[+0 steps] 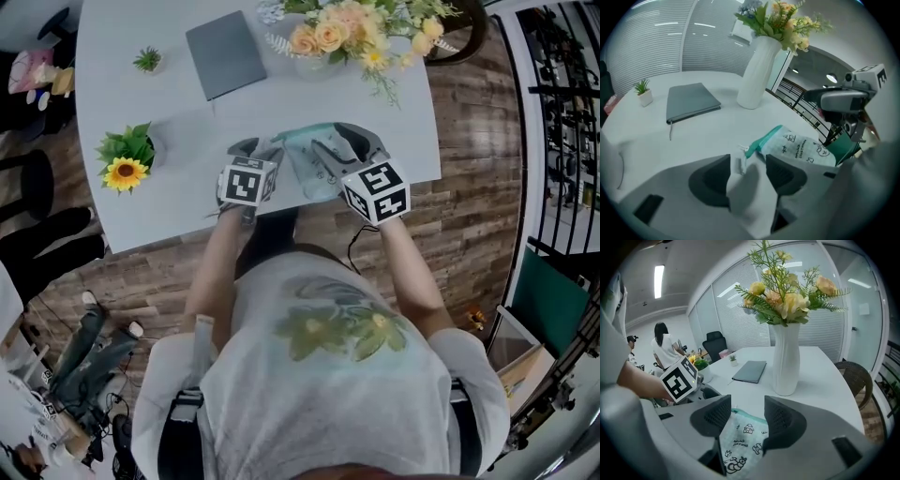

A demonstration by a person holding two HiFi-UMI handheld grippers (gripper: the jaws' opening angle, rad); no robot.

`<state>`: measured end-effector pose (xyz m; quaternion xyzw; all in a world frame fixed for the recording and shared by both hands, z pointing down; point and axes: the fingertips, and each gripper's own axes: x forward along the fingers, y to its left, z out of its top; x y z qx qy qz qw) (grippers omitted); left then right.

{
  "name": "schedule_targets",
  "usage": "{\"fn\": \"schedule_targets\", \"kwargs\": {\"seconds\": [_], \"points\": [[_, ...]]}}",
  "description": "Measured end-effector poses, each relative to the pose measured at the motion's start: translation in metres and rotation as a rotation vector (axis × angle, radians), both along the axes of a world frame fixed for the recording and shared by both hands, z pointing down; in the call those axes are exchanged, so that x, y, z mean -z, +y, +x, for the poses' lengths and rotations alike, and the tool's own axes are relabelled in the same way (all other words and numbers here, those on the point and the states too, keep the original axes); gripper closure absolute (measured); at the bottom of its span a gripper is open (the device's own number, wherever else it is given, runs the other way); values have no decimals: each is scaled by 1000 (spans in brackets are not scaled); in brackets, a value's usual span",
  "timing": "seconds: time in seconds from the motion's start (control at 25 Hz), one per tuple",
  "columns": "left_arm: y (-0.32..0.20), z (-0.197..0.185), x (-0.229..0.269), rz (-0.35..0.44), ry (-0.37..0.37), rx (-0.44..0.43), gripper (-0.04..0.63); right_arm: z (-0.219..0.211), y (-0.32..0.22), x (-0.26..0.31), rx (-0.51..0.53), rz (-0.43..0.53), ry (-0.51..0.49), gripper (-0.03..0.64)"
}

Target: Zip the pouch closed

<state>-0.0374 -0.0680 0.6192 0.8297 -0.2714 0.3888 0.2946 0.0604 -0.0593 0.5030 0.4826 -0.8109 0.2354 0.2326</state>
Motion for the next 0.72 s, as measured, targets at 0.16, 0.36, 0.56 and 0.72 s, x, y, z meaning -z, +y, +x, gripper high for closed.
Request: {"fn": "schedule_targets", "kwargs": {"seconds": [0.16, 0.36, 0.56, 0.72], "points": [[1, 1, -14, -37, -36, -22, 371, 0, -8, -8, 9, -21, 1, 385], [-2, -5, -17, -24, -73, -21, 460, -3, -15, -16, 29, -41, 1, 385], [-3, -7, -19, -12, -98, -59, 500, -6, -23, -22, 52, -54, 16, 385], [6, -2, -21, 9, -153, -142, 549, -8, -25, -25, 69, -72, 26, 385]]}}
